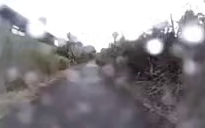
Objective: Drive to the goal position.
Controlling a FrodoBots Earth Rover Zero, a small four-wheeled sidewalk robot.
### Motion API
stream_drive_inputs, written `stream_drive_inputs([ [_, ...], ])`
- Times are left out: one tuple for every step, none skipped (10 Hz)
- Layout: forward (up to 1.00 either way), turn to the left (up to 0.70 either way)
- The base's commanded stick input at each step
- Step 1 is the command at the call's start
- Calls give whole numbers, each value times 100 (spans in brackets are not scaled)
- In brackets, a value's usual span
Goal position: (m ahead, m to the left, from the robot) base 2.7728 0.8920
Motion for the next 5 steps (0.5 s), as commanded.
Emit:
stream_drive_inputs([
  [100, 0],
  [100, 0],
  [100, 0],
  [100, 0],
  [100, 0],
])
